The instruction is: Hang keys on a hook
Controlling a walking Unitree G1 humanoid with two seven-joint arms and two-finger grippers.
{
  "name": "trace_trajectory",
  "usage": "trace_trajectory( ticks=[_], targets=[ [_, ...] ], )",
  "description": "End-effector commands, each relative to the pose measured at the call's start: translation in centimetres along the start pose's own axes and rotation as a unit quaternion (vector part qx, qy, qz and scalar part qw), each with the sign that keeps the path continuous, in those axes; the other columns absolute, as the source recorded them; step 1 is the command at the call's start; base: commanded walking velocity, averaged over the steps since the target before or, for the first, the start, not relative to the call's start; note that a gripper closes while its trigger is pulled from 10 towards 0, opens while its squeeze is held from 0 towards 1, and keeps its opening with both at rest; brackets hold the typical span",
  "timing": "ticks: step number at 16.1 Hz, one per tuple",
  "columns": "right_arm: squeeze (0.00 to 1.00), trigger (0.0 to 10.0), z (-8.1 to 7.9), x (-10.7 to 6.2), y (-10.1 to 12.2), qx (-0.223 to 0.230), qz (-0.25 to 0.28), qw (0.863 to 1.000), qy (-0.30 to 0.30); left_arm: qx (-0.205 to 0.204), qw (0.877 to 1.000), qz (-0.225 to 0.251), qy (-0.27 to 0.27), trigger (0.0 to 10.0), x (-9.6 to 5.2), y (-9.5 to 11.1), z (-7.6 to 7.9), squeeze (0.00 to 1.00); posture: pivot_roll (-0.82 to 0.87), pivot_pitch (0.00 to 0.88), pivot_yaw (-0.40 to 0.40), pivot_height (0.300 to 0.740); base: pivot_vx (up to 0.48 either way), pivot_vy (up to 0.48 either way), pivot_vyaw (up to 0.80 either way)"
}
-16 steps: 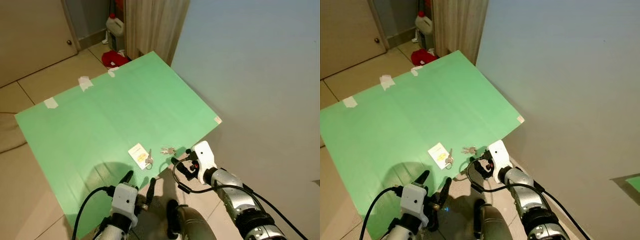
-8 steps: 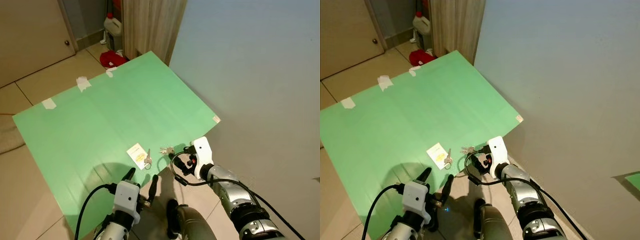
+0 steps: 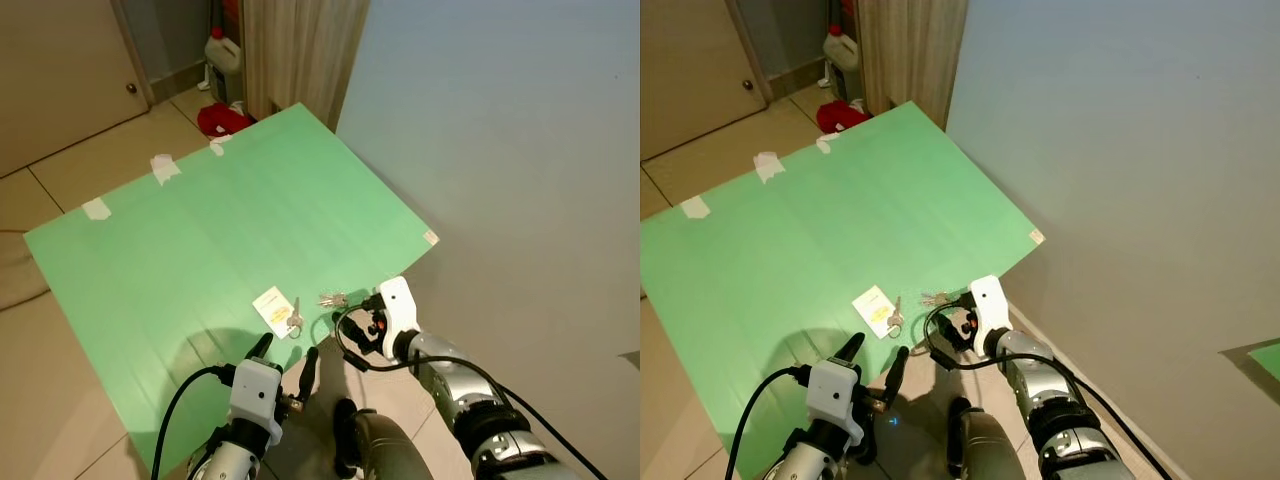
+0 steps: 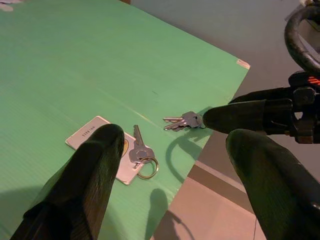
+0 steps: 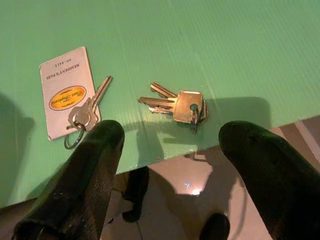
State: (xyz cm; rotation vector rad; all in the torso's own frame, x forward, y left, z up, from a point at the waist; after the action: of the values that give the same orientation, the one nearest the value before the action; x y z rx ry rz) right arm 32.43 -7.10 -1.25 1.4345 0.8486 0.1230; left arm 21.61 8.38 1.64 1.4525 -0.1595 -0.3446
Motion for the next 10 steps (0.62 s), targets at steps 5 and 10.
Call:
trace_trajectory(
  ticks=[5,10],
  targets=[
    [0.00,10.0,-0.6,0.4,-0.8,0.009,-0.014,1.000,-0.004,-0.005,1.000,-0.014,-0.012,10.0,-0.3,-0.7,0.8,0.00,-0.09,0.281,-0.141,0.740,0.000,0.000,0.00],
    [0.00,0.0,-0.7,0.8,-0.5,0.000,-0.013,1.000,-0.011,-0.004,1.000,-0.015,-0.012,10.0,-0.1,-0.8,0.9,0.00,-0.09,0.284,-0.144,0.740,0.000,0.000,0.00]
  ],
)
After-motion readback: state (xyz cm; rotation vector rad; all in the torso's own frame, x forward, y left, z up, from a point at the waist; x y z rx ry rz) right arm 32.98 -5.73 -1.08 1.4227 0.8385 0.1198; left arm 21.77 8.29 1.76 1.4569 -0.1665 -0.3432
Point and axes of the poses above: a point about 5 cm out from each wrist's last joint towards the gripper, its own x axis pointing out of the wrist towards the gripper, its own y axis along the axis of the wrist's last joint, z = x × y, the point moved 5 cm from there along x, pointing out of the wrist towards the gripper, and after that the axes turned 7 degrees about -x, right-handed, at the moved point
